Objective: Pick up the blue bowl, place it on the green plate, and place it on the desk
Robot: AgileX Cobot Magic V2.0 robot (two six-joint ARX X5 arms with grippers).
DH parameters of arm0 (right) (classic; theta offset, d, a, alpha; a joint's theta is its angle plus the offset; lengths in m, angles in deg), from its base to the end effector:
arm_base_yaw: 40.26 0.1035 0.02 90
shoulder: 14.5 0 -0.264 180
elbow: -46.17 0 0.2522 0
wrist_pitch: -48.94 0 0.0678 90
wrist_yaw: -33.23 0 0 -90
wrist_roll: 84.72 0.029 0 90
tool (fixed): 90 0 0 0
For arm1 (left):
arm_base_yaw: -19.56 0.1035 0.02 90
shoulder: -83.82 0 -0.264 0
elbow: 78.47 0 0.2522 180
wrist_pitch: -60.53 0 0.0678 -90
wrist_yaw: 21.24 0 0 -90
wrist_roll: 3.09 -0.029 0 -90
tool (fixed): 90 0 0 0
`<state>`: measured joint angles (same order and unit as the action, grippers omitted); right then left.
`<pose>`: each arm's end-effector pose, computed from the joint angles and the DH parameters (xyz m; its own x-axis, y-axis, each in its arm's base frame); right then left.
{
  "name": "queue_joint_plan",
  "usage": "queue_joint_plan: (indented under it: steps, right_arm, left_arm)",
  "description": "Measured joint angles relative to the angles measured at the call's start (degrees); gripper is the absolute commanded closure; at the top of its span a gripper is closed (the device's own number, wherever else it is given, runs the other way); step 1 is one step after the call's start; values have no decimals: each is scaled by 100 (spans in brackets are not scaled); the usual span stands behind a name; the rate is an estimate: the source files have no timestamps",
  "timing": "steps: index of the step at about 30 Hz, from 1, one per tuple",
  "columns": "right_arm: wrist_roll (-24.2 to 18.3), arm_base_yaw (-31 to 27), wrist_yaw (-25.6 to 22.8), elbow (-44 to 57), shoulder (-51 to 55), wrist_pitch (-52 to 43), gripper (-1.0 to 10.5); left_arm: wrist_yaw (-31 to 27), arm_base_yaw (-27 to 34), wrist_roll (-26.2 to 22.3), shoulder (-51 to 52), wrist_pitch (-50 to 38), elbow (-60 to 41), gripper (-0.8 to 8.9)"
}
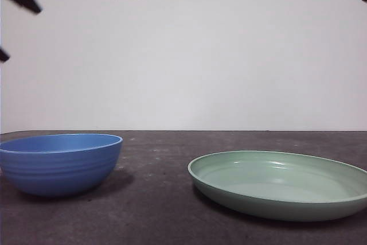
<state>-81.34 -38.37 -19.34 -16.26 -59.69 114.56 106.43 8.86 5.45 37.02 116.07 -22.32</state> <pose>0.1345 0.0221 0.2976 0.5071 0.6249 -0.5936 -0.3849 0.7804 0.4927 0.1450 -0.0454 0.2714 0.4250 -0.7022 -0.5712 0.4511 0.7114 -0.5389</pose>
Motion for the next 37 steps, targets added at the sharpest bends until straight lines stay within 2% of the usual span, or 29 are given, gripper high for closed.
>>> queue_joint_plan:
  steps: [12,20,26,32,37]
  right_arm:
    - [0,0,-2,0,0,22,431]
    - [0,0,0,0,0,114,431]
    - [0,0,-2,0,0,118,431]
    - [0,0,11,0,0,118,431]
    - [-2,0,210,0,0,120,432]
  left_arm:
    - [-103,0,-173,0,85,4,220]
    - [-1860,-4,-175,-420,411,31,220]
    - [-1937,-4,-175,-1272,157,31,222]
    - [-1939,-4,-173,-2155,-546,31,225]
    - [-1939,0,-164,-2791,-739,31,225]
